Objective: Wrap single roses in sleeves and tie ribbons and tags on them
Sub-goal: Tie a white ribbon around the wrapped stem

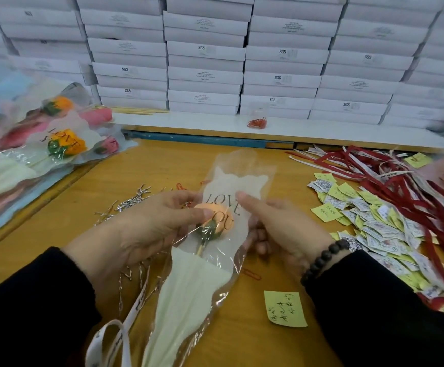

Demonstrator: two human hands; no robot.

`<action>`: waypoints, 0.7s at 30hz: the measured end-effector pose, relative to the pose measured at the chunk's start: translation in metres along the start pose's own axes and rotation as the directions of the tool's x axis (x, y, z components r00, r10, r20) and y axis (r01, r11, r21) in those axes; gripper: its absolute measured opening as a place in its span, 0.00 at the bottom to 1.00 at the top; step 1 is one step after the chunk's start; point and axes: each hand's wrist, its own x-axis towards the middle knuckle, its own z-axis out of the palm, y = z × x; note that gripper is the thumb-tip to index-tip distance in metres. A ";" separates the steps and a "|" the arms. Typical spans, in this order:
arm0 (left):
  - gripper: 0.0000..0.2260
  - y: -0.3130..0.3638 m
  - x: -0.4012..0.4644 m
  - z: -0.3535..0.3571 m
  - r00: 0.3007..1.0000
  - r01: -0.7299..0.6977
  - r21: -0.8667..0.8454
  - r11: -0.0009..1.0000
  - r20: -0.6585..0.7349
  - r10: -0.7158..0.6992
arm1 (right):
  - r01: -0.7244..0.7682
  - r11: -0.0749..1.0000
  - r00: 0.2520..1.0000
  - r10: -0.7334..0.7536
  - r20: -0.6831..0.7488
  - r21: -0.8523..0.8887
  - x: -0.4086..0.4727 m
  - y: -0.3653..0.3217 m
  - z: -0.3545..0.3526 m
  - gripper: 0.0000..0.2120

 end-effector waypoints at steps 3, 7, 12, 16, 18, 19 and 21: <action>0.20 0.000 0.000 -0.003 0.994 0.062 0.104 0.993 0.086 -0.071 | 0.024 0.998 0.998 -0.020 -0.056 0.058 0.002 0.002 -0.006 0.11; 0.13 -0.002 -0.001 -0.001 0.991 0.073 0.111 0.991 0.108 -0.085 | 0.041 0.999 0.992 -0.043 0.122 0.017 -0.003 0.001 -0.005 0.05; 0.15 -0.008 0.006 0.001 0.999 0.007 0.042 0.999 -0.052 -0.005 | 0.046 0.999 0.988 -0.049 0.149 0.026 -0.003 0.000 -0.004 0.05; 0.12 -0.004 0.010 0.000 0.998 0.004 0.000 1.000 -0.069 -0.004 | 0.066 0.989 0.998 -0.065 -0.011 0.131 0.003 0.001 -0.010 0.07; 0.11 -0.002 0.011 0.001 0.998 -0.008 0.022 1.000 -0.062 0.009 | 0.079 0.990 0.997 -0.078 -0.018 0.113 0.005 0.001 -0.010 0.08; 0.12 -0.002 0.012 0.002 0.999 -0.015 0.032 0.999 -0.049 0.017 | 0.079 0.991 0.997 -0.079 -0.010 0.106 0.005 0.002 -0.010 0.08; 0.14 -0.002 0.012 0.004 0.999 -0.033 0.053 0.998 -0.008 0.034 | 0.074 0.992 0.997 -0.075 0.003 0.103 0.007 0.002 -0.010 0.09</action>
